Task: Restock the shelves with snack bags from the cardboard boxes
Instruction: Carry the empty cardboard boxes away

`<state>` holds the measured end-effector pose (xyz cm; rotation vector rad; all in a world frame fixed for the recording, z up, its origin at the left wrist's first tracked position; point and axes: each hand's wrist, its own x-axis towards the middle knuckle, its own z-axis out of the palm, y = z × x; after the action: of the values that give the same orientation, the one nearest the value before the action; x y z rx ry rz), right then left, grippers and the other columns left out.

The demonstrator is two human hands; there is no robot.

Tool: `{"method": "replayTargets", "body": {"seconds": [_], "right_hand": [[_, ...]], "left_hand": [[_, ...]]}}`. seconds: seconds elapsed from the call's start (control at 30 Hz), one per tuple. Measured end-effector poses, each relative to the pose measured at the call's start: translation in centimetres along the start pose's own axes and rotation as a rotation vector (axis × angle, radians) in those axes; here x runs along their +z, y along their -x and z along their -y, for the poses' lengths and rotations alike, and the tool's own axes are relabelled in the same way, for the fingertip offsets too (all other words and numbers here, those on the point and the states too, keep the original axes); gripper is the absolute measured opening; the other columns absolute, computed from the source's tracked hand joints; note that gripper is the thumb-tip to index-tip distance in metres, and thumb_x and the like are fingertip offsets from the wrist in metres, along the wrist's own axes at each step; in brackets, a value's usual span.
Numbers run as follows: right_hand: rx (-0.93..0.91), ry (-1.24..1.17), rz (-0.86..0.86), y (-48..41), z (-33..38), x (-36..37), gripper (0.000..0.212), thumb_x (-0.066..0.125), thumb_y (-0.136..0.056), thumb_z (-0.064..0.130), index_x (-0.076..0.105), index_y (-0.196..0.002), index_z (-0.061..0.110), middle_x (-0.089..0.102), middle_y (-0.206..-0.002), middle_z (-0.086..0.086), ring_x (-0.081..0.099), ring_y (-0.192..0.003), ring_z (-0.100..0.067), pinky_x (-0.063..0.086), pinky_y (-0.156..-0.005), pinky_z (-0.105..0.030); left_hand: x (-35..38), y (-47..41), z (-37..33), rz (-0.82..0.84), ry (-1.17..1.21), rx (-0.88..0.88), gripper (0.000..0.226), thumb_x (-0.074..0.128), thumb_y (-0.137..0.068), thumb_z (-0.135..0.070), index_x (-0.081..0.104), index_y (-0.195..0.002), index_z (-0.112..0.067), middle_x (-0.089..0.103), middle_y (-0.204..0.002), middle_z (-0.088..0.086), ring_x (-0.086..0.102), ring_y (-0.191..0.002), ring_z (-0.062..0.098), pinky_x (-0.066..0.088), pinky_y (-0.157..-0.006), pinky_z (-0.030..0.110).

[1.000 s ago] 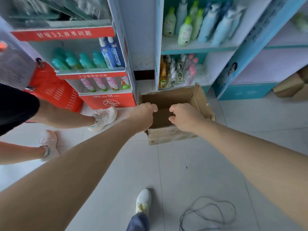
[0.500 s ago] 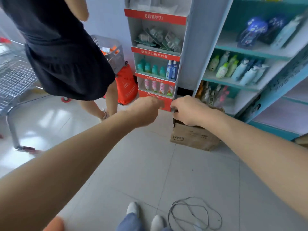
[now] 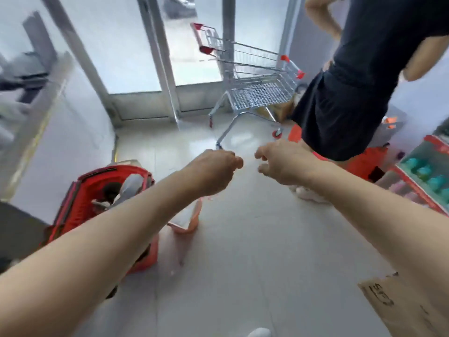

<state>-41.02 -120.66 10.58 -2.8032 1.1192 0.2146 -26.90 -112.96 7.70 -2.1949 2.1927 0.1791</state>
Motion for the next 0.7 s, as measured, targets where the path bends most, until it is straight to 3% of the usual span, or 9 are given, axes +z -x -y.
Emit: {"method": "replayTargets", "body": {"seconds": [0.23,0.33,0.4,0.5,0.7], "right_hand": [[-0.527,0.122,-0.036,-2.4,22.5,0.0,0.032,0.055,-0.091,0.028,0.061,-0.119,0.015,0.063,-0.117,-0.012,0.059,-0.108,-0.034,0.050,-0.089,-0.039],[-0.776,0.189,-0.005,-1.6,31.2,0.6,0.028,0.053,-0.090,0.026,0.062,-0.112,0.011,0.064,-0.106,-0.013,0.059,-0.101,-0.033,0.047,-0.075,-0.033],[-0.933,0.231,0.001,-0.5,36.6,1.1,0.025,0.052,-0.089,0.022,0.062,-0.109,0.010,0.064,-0.104,-0.013,0.059,-0.099,-0.033,0.041,-0.069,-0.030],[-1.166,0.252,0.025,2.2,43.7,2.5,0.027,0.052,-0.089,0.022,0.063,-0.111,0.014,0.065,-0.109,-0.012,0.061,-0.101,-0.033,0.051,-0.079,-0.033],[-1.541,0.307,0.109,10.2,52.2,5.8,0.032,0.052,-0.094,0.026,0.059,-0.122,0.013,0.063,-0.118,-0.010,0.060,-0.106,-0.031,0.051,-0.084,-0.033]], "left_hand": [[0.7,21.1,11.7,-0.039,-0.055,-0.418,0.029,0.043,-0.097,-0.017,0.056,-0.123,-0.019,0.061,-0.117,0.005,0.058,-0.108,0.028,0.045,-0.087,0.039],[1.6,30.2,13.3,-0.063,-0.007,-0.682,0.032,0.043,-0.095,-0.013,0.056,-0.124,-0.016,0.060,-0.118,0.006,0.057,-0.111,0.029,0.045,-0.093,0.041],[2.6,35.8,13.2,-0.069,0.015,-0.873,0.033,0.041,-0.095,-0.010,0.056,-0.124,-0.015,0.060,-0.120,0.006,0.057,-0.113,0.029,0.044,-0.096,0.042],[3.9,43.3,11.3,-0.080,0.069,-1.148,0.037,0.041,-0.095,-0.007,0.055,-0.127,-0.017,0.058,-0.126,0.004,0.054,-0.117,0.026,0.042,-0.099,0.040],[7.7,53.2,3.8,-0.093,0.162,-1.644,0.038,0.048,-0.092,-0.006,0.056,-0.126,-0.021,0.060,-0.124,0.004,0.054,-0.115,0.029,0.044,-0.095,0.040]]}}
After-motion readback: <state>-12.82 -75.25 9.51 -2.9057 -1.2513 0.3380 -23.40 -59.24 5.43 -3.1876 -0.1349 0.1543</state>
